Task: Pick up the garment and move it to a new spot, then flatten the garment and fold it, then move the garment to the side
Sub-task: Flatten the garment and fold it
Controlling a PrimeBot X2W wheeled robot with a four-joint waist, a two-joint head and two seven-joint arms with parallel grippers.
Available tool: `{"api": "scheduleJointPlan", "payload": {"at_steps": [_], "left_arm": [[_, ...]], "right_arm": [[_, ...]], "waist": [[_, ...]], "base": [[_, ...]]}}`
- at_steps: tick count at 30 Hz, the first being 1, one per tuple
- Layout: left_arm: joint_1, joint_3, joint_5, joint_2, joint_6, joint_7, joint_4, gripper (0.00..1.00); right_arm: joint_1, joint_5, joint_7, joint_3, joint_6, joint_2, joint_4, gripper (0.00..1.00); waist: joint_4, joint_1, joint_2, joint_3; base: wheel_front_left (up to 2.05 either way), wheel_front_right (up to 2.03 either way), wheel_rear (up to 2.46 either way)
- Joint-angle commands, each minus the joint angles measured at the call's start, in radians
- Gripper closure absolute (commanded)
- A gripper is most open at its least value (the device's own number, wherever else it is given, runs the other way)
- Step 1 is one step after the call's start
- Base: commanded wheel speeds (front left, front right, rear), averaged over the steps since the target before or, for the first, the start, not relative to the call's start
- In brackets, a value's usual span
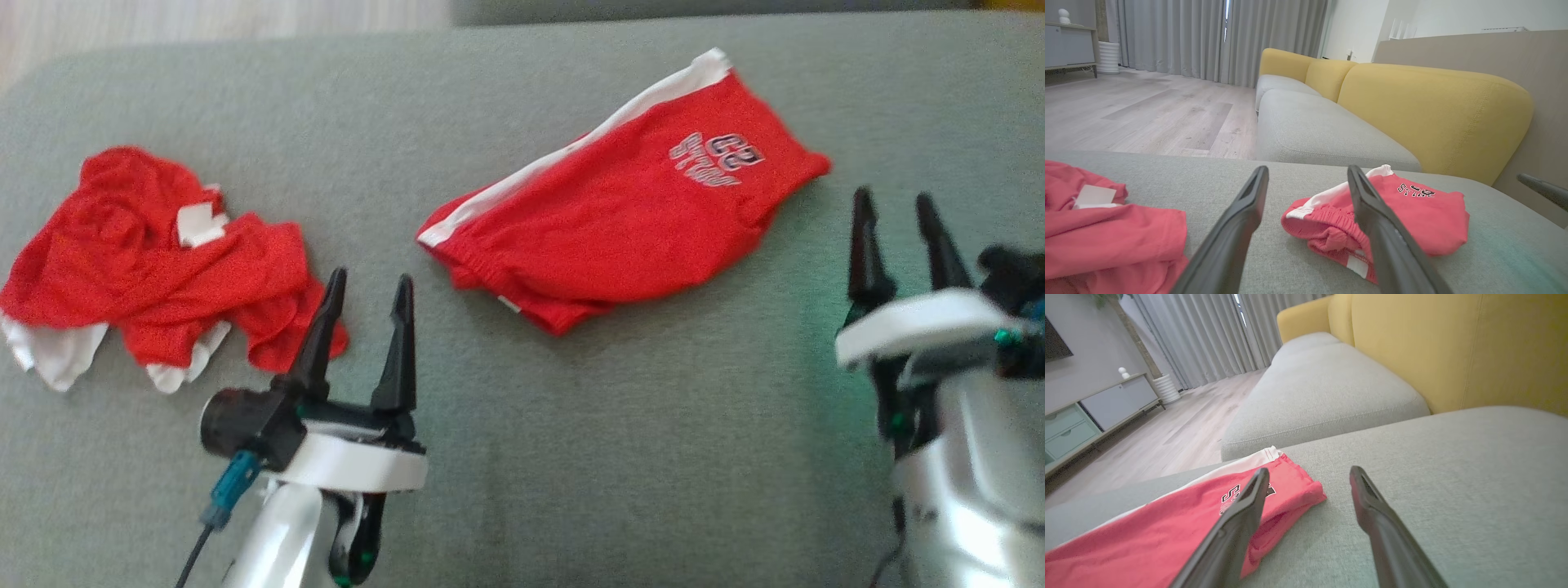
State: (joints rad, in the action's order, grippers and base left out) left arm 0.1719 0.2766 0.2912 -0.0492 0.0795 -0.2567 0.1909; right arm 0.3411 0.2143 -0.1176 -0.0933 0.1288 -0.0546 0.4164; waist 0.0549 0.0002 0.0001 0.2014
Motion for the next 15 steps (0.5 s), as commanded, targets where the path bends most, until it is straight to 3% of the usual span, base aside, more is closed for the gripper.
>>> {"api": "scheduleJointPlan", "payload": {"at_steps": [1,7,15], "left_arm": [[0.042,-0.016,0.007,-0.001,-0.004,-0.005,-0.033,0.00],[0.088,0.038,0.032,-0.001,-0.019,-0.005,-0.034,0.00],[0.120,0.095,0.059,-0.001,-0.037,-0.005,-0.039,0.00]], "right_arm": [[0.061,0.025,0.021,0.005,0.002,0.003,-0.014,0.00],[0.226,0.076,0.133,-0.131,0.002,0.004,0.138,0.00],[0.341,-0.052,0.180,-0.265,0.002,-0.028,0.383,0.00]], "waist": [[0.048,-0.0002,-0.0001,0.052],[0.111,-0.0002,-0.0001,0.109],[0.171,-0.0002,-0.0001,0.133]], "base": [[0.00,0.00,0.00],[0.00,0.00,0.00],[0.00,0.00,0.00]]}}
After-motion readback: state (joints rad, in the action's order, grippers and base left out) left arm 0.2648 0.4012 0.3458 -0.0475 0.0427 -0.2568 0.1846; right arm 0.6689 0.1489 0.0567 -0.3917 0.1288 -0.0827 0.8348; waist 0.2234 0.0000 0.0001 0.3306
